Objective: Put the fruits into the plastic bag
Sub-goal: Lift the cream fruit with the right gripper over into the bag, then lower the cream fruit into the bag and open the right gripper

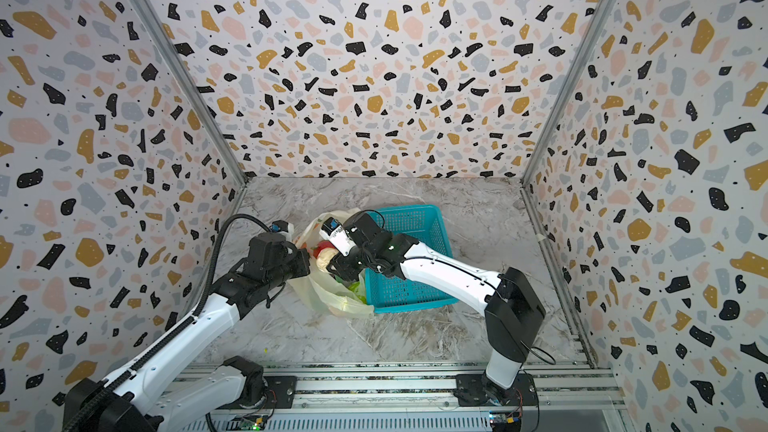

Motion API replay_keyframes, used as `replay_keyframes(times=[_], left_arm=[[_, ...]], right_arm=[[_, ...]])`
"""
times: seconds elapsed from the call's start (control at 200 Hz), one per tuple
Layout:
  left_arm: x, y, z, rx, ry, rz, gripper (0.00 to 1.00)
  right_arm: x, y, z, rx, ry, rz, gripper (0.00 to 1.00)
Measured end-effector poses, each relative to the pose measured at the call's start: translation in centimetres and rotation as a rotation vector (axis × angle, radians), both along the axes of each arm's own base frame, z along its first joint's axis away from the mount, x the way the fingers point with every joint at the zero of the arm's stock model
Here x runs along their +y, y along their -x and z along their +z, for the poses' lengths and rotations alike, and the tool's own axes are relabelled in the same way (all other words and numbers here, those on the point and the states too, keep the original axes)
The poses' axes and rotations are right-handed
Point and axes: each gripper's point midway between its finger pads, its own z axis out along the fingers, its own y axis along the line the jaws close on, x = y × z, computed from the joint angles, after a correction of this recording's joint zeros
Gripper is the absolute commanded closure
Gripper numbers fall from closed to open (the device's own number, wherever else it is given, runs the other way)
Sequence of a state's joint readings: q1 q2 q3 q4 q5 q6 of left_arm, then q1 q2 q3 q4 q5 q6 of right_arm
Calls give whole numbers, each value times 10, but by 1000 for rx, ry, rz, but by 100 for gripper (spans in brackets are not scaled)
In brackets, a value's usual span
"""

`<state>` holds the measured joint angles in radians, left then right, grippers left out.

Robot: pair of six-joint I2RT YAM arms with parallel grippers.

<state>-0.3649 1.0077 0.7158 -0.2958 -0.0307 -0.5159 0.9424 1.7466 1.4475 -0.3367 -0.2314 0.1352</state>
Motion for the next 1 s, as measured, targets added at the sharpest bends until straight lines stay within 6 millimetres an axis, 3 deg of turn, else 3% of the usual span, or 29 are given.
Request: replay_keyframes(times=[0.29,0.4,0.516,0.716,1.001], left_arm=[[4,5,7,-19,-8,6,100],[4,5,7,-20,-8,6,100],[4,5,7,-21,-7,6,100],[2,3,2,-7,-7,2,100],[-5,-3,0,-5,14,-14,100]], right_arm=[[3,-52,-61,49,142,-141,49],[0,-72,-69,48,166,-195,32],[-3,-81,-70,43,174,-225,24],[-9,-77,-54,24,141,-231,21],[-11,-42,22,-10,-84,-125,21]])
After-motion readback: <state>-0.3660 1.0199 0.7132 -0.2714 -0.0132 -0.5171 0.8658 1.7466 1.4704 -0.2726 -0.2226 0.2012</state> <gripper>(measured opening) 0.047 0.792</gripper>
